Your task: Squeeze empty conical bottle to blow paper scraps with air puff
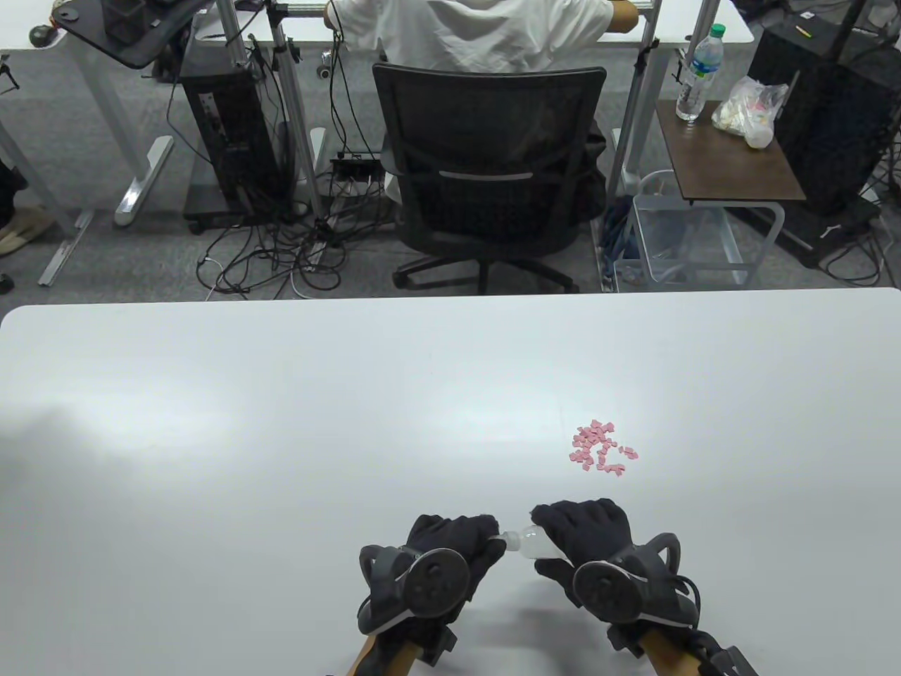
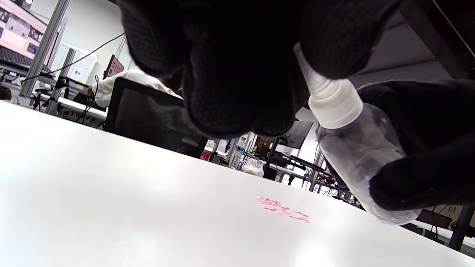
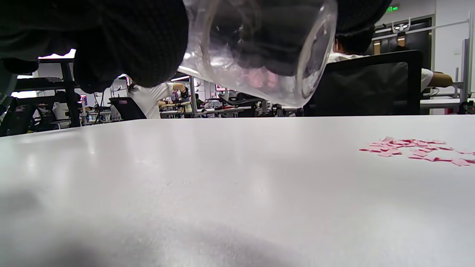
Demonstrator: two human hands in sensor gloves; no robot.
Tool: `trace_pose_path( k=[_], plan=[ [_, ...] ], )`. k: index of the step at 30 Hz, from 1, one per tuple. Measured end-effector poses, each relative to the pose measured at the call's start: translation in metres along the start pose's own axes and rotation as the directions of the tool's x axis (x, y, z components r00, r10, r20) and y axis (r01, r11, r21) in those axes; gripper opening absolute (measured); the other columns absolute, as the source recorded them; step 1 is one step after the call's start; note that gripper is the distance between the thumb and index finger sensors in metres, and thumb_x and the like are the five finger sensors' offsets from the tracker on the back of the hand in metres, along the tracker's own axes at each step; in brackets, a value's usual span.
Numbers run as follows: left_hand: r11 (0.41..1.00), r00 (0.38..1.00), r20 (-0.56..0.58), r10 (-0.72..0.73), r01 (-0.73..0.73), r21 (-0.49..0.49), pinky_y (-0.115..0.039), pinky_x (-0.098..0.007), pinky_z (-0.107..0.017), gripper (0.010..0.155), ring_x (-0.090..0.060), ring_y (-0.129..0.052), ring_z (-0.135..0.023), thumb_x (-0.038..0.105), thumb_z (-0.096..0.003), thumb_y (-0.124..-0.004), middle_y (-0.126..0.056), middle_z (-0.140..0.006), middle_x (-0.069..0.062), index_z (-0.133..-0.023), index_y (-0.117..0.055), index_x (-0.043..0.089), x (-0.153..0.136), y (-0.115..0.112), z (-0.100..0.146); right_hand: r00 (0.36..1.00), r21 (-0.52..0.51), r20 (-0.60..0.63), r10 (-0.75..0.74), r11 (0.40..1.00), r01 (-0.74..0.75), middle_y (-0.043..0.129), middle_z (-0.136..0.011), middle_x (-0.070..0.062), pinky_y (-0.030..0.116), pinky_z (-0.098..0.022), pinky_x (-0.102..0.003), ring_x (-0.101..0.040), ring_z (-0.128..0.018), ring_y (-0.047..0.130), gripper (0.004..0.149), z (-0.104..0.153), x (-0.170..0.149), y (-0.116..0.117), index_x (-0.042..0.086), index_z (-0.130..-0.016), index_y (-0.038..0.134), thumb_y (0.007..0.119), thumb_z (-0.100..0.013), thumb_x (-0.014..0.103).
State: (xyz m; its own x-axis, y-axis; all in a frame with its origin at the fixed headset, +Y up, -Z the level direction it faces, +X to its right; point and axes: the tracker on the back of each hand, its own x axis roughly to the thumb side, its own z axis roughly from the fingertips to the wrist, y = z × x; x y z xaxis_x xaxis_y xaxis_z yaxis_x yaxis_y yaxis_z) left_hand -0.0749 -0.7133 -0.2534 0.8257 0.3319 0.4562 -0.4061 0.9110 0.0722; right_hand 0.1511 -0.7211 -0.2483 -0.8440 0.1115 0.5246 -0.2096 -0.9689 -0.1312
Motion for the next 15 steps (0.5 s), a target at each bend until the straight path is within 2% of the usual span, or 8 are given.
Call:
trace_pose_path(
  k=[5,10,15],
  plan=[
    [1.000,1.000,-0.019,0.010,-0.011,-0.012,-0.071,-0.049,-0.069,0.048,-0.023,-0.107,-0.056,0.046,-0.0546,-0.076,-0.103,-0.071,-0.008,-0.089,-0.089,0.016,-0.002,-0.001,0.000,1.000,0.014,0.012,0.001,1.000,-0.001,0.079,-0.100,-0.015,0.060,-0.067,-0.070,-0.043,-0.085,0.085,0.069,-0.001,0.001,-0.001,0.014,-0.107,0.065,0.088,-0.048,0.041],
    [0.999,0.997,-0.073,0.030,-0.029,0.022,-0.071,-0.048,-0.069,0.047,-0.023,-0.106,-0.055,0.048,-0.0540,-0.078,-0.103,-0.070,-0.008,-0.087,-0.090,0.017,-0.012,0.017,0.001,1.000,-0.004,-0.009,0.020,1.000,-0.020,0.079,-0.100,-0.015,0.060,-0.068,-0.070,-0.043,-0.085,0.085,0.069,0.001,-0.004,-0.007,0.014,-0.107,0.065,0.088,-0.048,0.041],
    [0.991,0.973,-0.193,-0.129,0.133,0.011,-0.071,-0.048,-0.069,0.047,-0.023,-0.106,-0.054,0.049,-0.0528,-0.082,-0.104,-0.069,-0.007,-0.086,-0.091,0.017,-0.041,0.041,0.001,0.998,-0.012,-0.060,-0.004,1.000,0.003,0.079,-0.100,-0.016,0.059,-0.068,-0.071,-0.043,-0.085,0.085,0.069,0.003,-0.016,-0.010,0.014,-0.107,0.065,0.088,-0.048,0.041]
  ],
)
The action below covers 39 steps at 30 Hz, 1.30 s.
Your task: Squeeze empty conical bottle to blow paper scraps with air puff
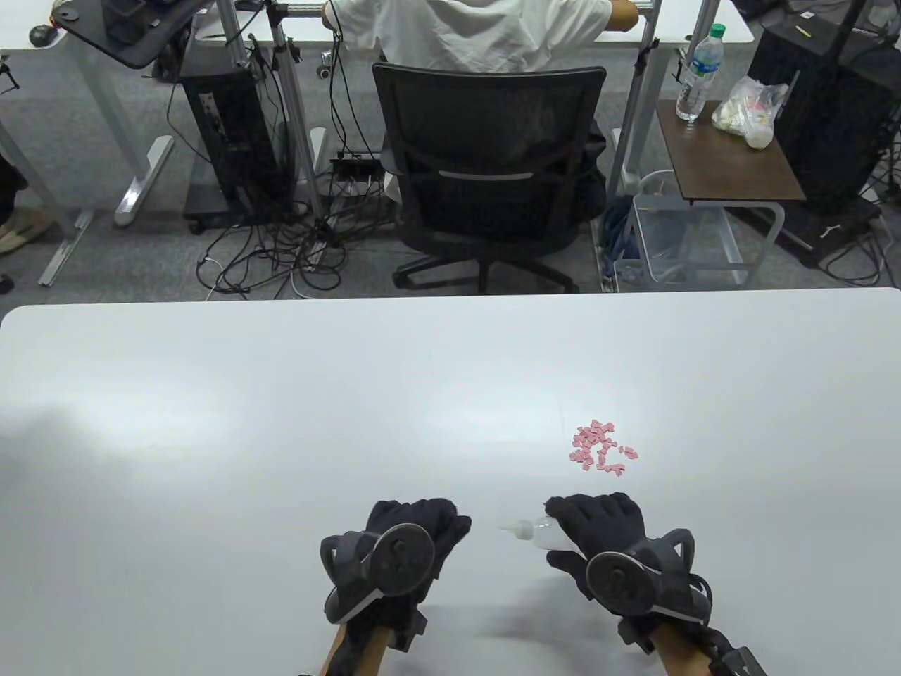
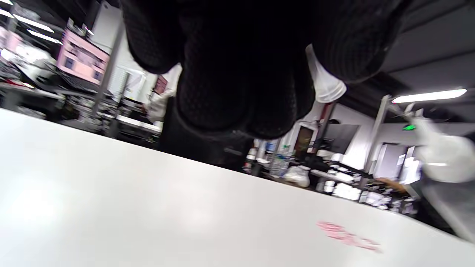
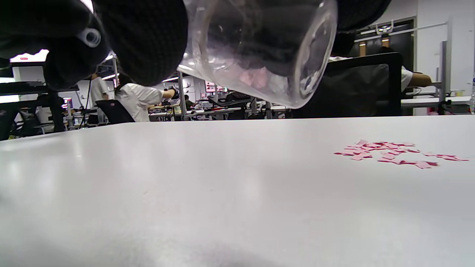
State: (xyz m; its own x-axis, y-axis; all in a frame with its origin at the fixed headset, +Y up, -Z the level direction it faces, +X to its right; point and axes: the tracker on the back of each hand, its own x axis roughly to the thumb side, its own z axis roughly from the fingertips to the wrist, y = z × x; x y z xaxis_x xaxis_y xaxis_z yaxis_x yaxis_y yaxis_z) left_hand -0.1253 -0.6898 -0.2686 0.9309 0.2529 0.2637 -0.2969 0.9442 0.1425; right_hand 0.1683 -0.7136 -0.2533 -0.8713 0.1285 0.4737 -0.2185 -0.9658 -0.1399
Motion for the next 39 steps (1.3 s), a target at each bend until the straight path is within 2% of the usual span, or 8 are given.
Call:
trace_pose_path(
  k=[8,15,18,20,23,30,33,39],
  plan=[
    [0.935,0.930,-0.120,-0.349,0.335,-0.120,-0.072,-0.046,-0.068,0.047,-0.021,-0.107,-0.048,0.053,-0.0469,-0.089,-0.105,-0.063,-0.005,-0.079,-0.094,0.019,-0.081,0.012,0.015,1.000,0.001,-0.010,-0.022,1.000,0.022,0.079,-0.100,-0.016,0.058,-0.068,-0.071,-0.043,-0.085,0.085,0.068,-0.001,-0.005,-0.003,0.014,-0.108,0.065,0.087,-0.049,0.041],
    [0.778,0.761,-0.238,-0.604,0.499,-0.381,-0.070,-0.047,-0.071,0.045,-0.021,-0.108,-0.059,0.044,-0.0508,-0.087,-0.104,-0.073,-0.007,-0.088,-0.091,0.019,-0.173,0.030,0.047,1.000,0.011,-0.003,-0.027,1.000,0.027,0.079,-0.100,-0.017,0.058,-0.068,-0.071,-0.043,-0.085,0.084,0.069,-0.002,-0.005,-0.002,0.013,-0.108,0.065,0.087,-0.050,0.041],
    [0.700,0.676,-0.251,-0.693,0.547,-0.458,-0.069,-0.047,-0.072,0.045,-0.020,-0.107,-0.061,0.041,-0.0518,-0.086,-0.103,-0.077,-0.006,-0.091,-0.089,0.019,-0.199,0.041,0.061,1.000,0.018,-0.001,-0.027,0.999,0.027,0.079,-0.100,-0.017,0.057,-0.068,-0.072,-0.043,-0.085,0.084,0.069,-0.003,-0.005,-0.002,0.013,-0.108,0.065,0.087,-0.050,0.041],
    [0.617,0.600,-0.236,-0.764,0.574,-0.538,-0.068,-0.047,-0.073,0.045,-0.020,-0.107,-0.063,0.040,-0.0525,-0.084,-0.102,-0.078,-0.005,-0.093,-0.087,0.019,-0.217,0.046,0.070,1.000,0.024,-0.001,-0.024,0.999,0.024,0.079,-0.100,-0.017,0.057,-0.068,-0.072,-0.043,-0.085,0.084,0.068,-0.003,-0.005,-0.002,0.014,-0.108,0.065,0.087,-0.050,0.041],
    [0.552,0.537,-0.223,-0.813,0.592,-0.587,-0.068,-0.047,-0.073,0.045,-0.019,-0.107,-0.064,0.039,-0.0528,-0.084,-0.101,-0.080,-0.005,-0.094,-0.086,0.020,-0.234,0.048,0.081,1.000,0.028,0.000,-0.021,0.999,0.021,0.079,-0.100,-0.017,0.057,-0.068,-0.072,-0.043,-0.086,0.084,0.069,-0.003,-0.004,-0.002,0.013,-0.108,0.065,0.087,-0.050,0.041],
    [0.585,0.533,-0.298,-0.792,0.522,-0.621,-0.068,-0.046,-0.073,0.045,-0.018,-0.107,-0.060,0.043,-0.0497,-0.087,-0.103,-0.075,-0.002,-0.089,-0.088,0.022,-0.260,0.043,0.100,1.000,0.041,0.003,-0.012,0.999,0.012,0.079,-0.100,-0.017,0.057,-0.068,-0.072,-0.043,-0.085,0.084,0.068,-0.003,-0.003,-0.001,0.013,-0.108,0.065,0.087,-0.050,0.041],
    [0.568,0.526,-0.281,-0.803,0.532,-0.628,-0.068,-0.046,-0.073,0.045,-0.017,-0.108,-0.060,0.044,-0.0491,-0.088,-0.103,-0.075,-0.001,-0.089,-0.088,0.023,-0.262,0.039,0.104,1.000,0.044,0.001,-0.013,0.999,0.013,0.079,-0.100,-0.017,0.057,-0.068,-0.072,-0.043,-0.085,0.084,0.069,-0.003,-0.003,-0.001,0.013,-0.108,0.065,0.087,-0.050,0.041],
    [0.639,0.577,-0.322,-0.751,0.509,-0.577,-0.067,-0.047,-0.074,0.045,-0.017,-0.107,-0.061,0.044,-0.0499,-0.087,-0.102,-0.076,-0.002,-0.090,-0.088,0.022,-0.259,0.035,0.101,1.000,0.052,-0.003,-0.016,0.998,0.016,0.079,-0.100,-0.017,0.057,-0.068,-0.072,-0.043,-0.085,0.084,0.069,-0.004,-0.004,0.000,0.013,-0.108,0.065,0.086,-0.050,0.042]
  ],
)
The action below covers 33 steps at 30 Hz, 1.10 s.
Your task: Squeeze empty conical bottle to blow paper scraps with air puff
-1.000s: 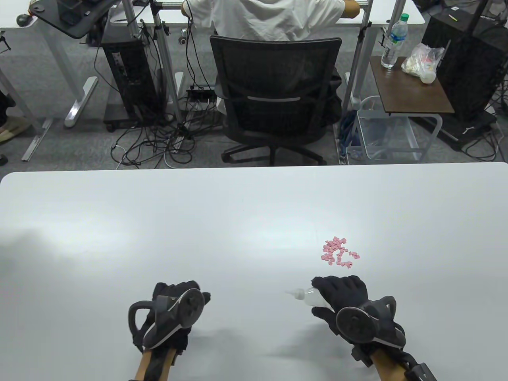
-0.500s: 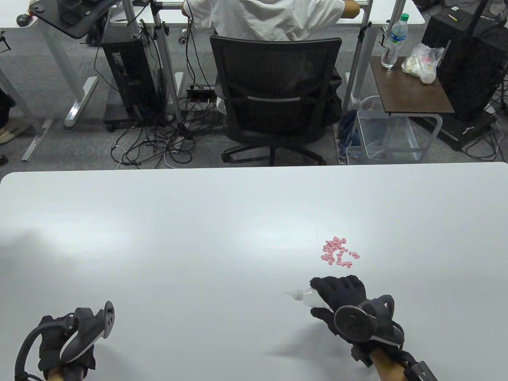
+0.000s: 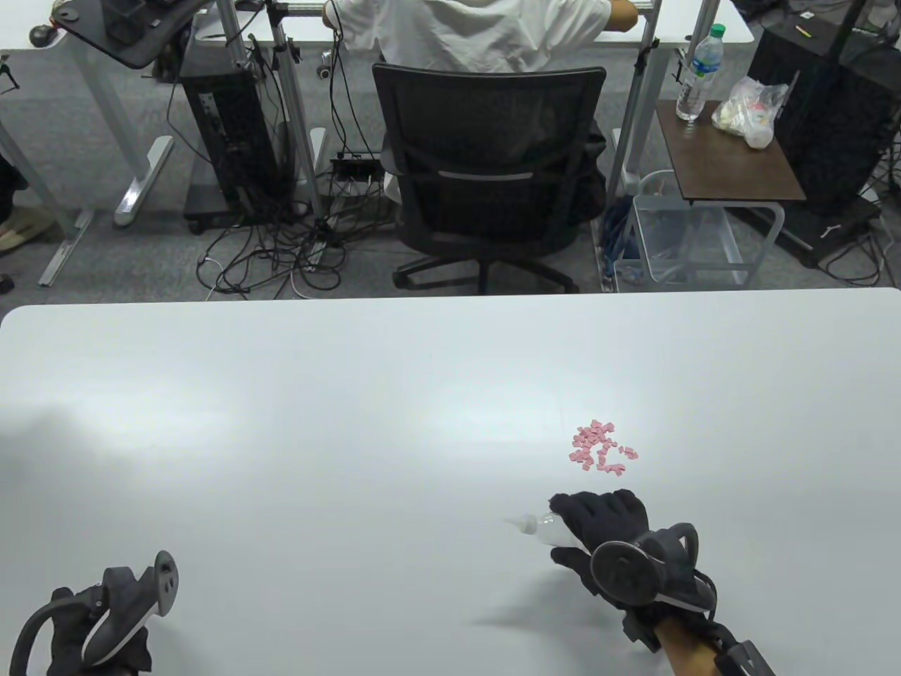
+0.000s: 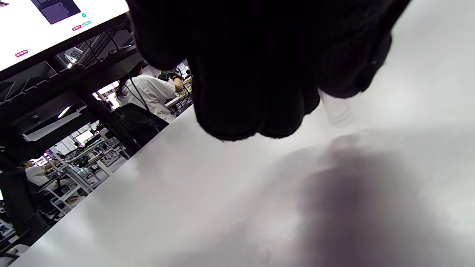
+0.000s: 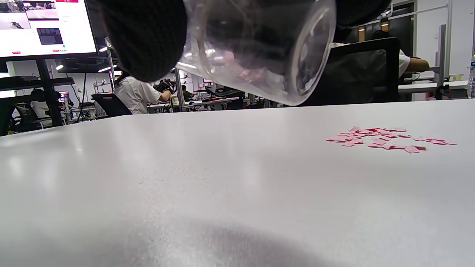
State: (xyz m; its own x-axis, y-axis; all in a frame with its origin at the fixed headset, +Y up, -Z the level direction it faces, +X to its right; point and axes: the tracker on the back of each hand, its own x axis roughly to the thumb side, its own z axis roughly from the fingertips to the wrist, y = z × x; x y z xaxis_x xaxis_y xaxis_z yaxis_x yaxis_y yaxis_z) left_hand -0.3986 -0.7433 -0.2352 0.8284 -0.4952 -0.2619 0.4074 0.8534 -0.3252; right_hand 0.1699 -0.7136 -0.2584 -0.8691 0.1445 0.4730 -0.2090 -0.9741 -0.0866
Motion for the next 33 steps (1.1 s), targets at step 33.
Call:
trace_pose_path(
  k=[33],
  plan=[
    [0.975,0.993,-0.046,0.111,-0.099,0.197,-0.041,-0.065,-0.082,0.083,-0.026,-0.090,-0.093,0.068,-0.0460,-0.081,-0.081,-0.107,-0.006,-0.113,-0.064,0.022,-0.013,0.074,0.008,0.999,-0.024,-0.035,-0.032,0.999,0.031,0.078,-0.101,-0.017,0.056,-0.069,-0.072,-0.044,-0.086,0.084,0.069,0.000,-0.007,0.000,0.013,-0.109,0.064,0.086,-0.050,0.041]
  ],
)
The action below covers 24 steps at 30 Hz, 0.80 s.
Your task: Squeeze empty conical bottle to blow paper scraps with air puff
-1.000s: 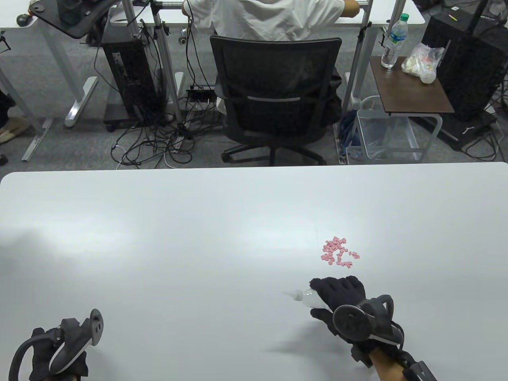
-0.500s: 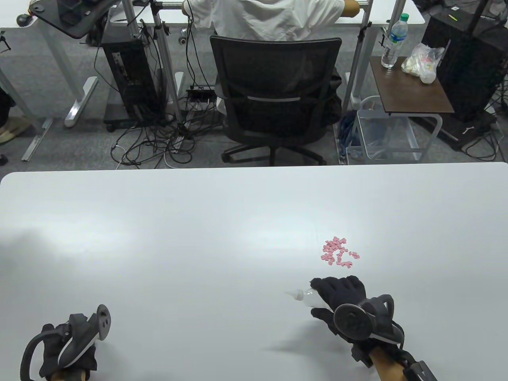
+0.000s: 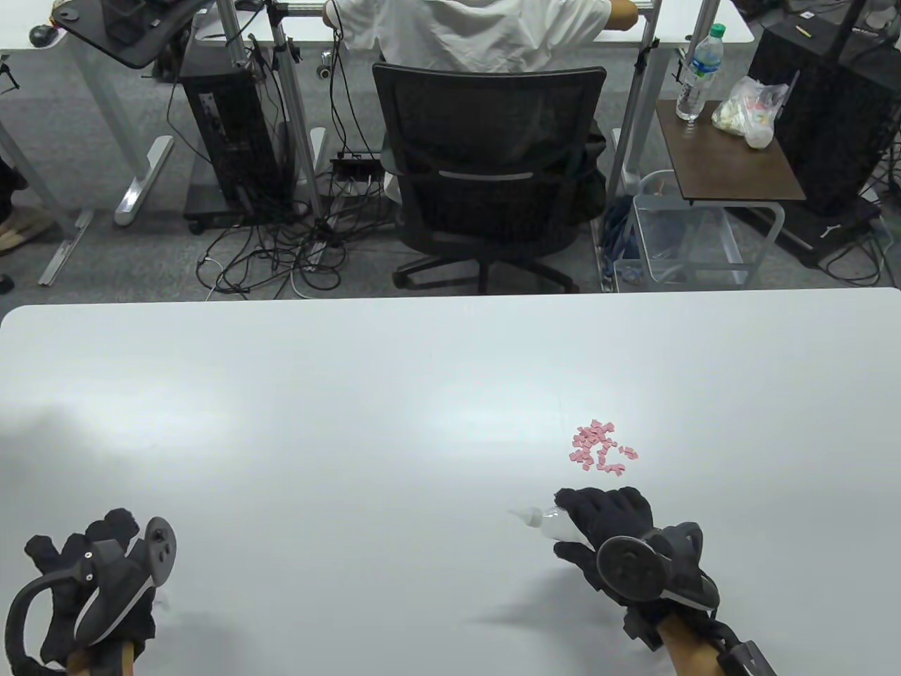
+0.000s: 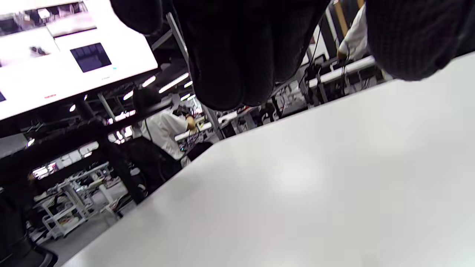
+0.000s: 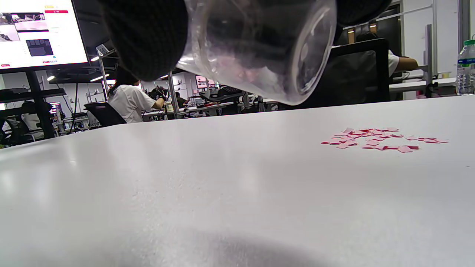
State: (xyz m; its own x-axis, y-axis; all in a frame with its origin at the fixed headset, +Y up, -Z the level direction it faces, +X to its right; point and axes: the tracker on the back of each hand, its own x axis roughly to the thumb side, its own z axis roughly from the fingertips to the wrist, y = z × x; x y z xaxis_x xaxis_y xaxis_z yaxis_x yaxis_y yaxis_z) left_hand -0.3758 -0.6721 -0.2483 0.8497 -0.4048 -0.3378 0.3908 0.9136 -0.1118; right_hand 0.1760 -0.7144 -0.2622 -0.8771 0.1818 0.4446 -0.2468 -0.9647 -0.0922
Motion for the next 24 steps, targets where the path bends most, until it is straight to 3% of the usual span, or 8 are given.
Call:
trace_pose_path(
  k=[4,8,12,17,20,24],
  plan=[
    [0.992,0.998,0.055,0.025,-0.032,0.123,-0.042,-0.065,-0.082,0.081,-0.026,-0.090,-0.094,0.067,-0.0474,-0.080,-0.081,-0.108,-0.006,-0.113,-0.065,0.023,0.023,0.032,0.006,1.000,-0.006,-0.010,-0.006,1.000,0.006,0.078,-0.101,-0.018,0.056,-0.069,-0.072,-0.044,-0.086,0.084,0.069,0.000,-0.002,-0.001,0.012,-0.109,0.064,0.086,-0.050,0.041],
    [0.959,0.970,0.167,0.179,-0.210,0.189,-0.042,-0.065,-0.082,0.078,-0.026,-0.090,-0.094,0.067,-0.0491,-0.078,-0.081,-0.108,-0.006,-0.113,-0.065,0.023,0.072,0.057,0.021,0.999,0.036,-0.044,-0.007,0.999,0.009,0.079,-0.101,-0.019,0.058,-0.068,-0.072,-0.046,-0.086,0.086,0.069,-0.002,-0.004,-0.003,0.012,-0.109,0.064,0.087,-0.050,0.039],
    [0.917,0.905,0.306,0.294,-0.358,0.177,-0.041,-0.065,-0.082,0.077,-0.027,-0.090,-0.094,0.065,-0.0500,-0.078,-0.082,-0.108,-0.007,-0.113,-0.066,0.023,0.137,0.069,0.035,0.995,0.021,-0.083,0.055,0.998,-0.053,0.081,-0.102,-0.020,0.062,-0.067,-0.071,-0.046,-0.085,0.089,0.069,-0.001,-0.008,-0.007,0.010,-0.108,0.065,0.088,-0.049,0.038],
    [0.921,0.892,0.378,0.249,-0.338,0.192,-0.041,-0.065,-0.082,0.076,-0.026,-0.091,-0.094,0.065,-0.0505,-0.077,-0.082,-0.108,-0.005,-0.113,-0.065,0.024,0.187,0.070,0.046,0.978,0.001,-0.186,0.096,0.995,-0.098,0.084,-0.100,-0.019,0.061,-0.068,-0.071,-0.046,-0.086,0.088,0.070,0.003,-0.028,-0.019,0.010,-0.108,0.064,0.090,-0.048,0.038],
    [0.899,0.866,0.392,0.310,-0.401,0.176,-0.042,-0.065,-0.082,0.074,-0.027,-0.091,-0.093,0.064,-0.0508,-0.077,-0.083,-0.107,-0.006,-0.112,-0.067,0.023,0.195,0.057,0.047,0.957,0.001,-0.268,0.107,0.994,-0.111,0.085,-0.100,-0.017,0.061,-0.068,-0.071,-0.046,-0.086,0.089,0.072,0.007,-0.043,-0.026,0.011,-0.109,0.064,0.091,-0.048,0.037],
    [0.916,0.852,0.440,0.285,-0.377,0.136,-0.042,-0.065,-0.082,0.073,-0.027,-0.091,-0.094,0.064,-0.0512,-0.077,-0.083,-0.107,-0.006,-0.112,-0.067,0.023,0.196,0.044,0.046,0.854,-0.009,-0.467,0.229,0.965,-0.264,0.084,-0.102,-0.014,0.058,-0.069,-0.073,-0.047,-0.088,0.087,0.072,0.012,-0.073,-0.039,0.013,-0.111,0.066,0.092,-0.048,0.036]
  ],
)
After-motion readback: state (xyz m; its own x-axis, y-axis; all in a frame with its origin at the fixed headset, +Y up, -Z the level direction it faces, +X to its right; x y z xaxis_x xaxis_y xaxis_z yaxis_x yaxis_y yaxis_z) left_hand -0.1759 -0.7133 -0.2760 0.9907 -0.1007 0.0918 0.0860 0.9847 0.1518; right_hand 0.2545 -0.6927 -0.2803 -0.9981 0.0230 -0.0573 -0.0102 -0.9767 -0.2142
